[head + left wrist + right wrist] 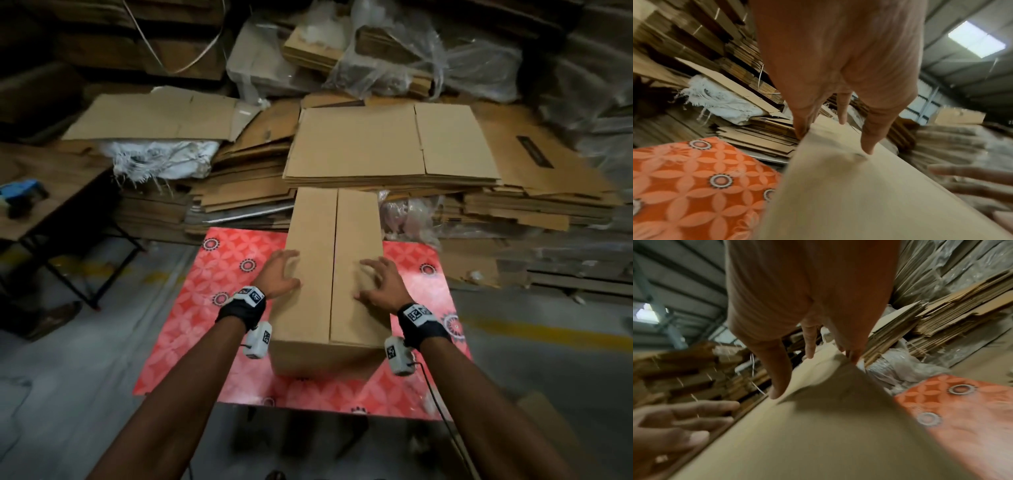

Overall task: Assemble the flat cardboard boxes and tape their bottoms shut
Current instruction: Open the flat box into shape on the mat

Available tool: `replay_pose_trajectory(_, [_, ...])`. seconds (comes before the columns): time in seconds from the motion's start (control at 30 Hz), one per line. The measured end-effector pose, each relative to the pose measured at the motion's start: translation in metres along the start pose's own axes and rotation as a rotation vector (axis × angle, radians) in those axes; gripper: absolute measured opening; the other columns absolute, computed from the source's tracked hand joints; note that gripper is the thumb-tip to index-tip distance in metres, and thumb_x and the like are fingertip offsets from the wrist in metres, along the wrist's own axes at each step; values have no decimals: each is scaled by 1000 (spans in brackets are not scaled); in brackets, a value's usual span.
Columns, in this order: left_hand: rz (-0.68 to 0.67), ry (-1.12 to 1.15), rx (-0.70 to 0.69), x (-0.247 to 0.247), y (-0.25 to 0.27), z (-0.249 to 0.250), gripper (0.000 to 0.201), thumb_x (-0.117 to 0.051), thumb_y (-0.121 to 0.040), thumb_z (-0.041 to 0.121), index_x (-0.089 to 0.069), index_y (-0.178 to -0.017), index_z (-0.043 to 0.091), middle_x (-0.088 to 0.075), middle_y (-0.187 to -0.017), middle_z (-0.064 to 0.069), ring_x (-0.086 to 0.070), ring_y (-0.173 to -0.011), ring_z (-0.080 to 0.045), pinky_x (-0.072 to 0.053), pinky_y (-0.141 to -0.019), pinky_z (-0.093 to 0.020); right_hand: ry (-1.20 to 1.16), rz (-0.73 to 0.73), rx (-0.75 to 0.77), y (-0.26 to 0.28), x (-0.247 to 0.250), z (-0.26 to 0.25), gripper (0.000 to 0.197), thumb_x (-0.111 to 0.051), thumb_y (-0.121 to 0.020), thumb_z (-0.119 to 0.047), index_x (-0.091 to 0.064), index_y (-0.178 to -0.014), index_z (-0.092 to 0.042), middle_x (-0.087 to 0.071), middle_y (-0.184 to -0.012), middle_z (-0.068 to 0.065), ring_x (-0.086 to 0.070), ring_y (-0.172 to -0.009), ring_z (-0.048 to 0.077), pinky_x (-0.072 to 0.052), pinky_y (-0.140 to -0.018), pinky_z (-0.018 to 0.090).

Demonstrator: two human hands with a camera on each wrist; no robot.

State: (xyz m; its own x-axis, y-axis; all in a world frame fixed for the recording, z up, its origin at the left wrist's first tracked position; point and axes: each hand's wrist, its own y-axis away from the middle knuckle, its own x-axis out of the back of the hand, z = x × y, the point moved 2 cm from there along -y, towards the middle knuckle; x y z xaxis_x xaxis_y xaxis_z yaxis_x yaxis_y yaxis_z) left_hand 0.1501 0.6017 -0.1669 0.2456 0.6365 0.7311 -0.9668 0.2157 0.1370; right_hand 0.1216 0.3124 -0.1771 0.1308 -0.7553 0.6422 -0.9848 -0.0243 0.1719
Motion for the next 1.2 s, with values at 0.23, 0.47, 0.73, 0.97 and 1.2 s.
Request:
replay_pose_trajectory(0.23, [-21,-124,-24,-39,39,-11,60,-52,-105,33,-29,-160,21,-10,-165,-25,-26,-150,-42,-27,-121,-43,272,59,171,54,-42,23,74,-49,-89,-67,-46,-150,-25,-26,-163,17,-22,-149,43,-23,-122,51])
replay_pose_trajectory(0.47, [-119,-274,28,-57,96,-1,98,-58,-88,73,-6,-163,37,22,-166,-22,9,-154,-47,-14,-123,-59,548,117,93,104,-84,4,74,-14,-99,-68,-13,-163,-31,-4,-172,1,6,-150,58,-5,-117,72])
replay_pose_trajectory(0.73, [-91,-333,13,-64,87,-1,109,-57,-80,83,-3,-163,37,20,-167,-21,13,-152,-50,-5,-122,-61,593,131,134,85,-84,8,70,-18,-103,-63,-17,-163,-27,-11,-171,6,2,-150,57,-16,-117,72])
replay_pose_trajectory(0.97, [25,-233,-70,-44,77,7,89,-47,-90,79,-17,-161,36,-11,-170,-14,-7,-156,-38,-14,-125,-53,557,143,126,55,-75,5,70,-11,-100,-64,-24,-161,-31,-15,-171,2,-3,-157,36,-12,-118,71])
replay_pose_trajectory(1.2, [687,-136,-463,-21,102,10,55,-52,-102,18,-36,-153,10,-42,-155,-10,-32,-144,-32,-31,-119,-53,578,155,77,53,-79,5,63,-11,-101,-58,-20,-160,-39,-12,-171,-3,-1,-158,33,-7,-116,75])
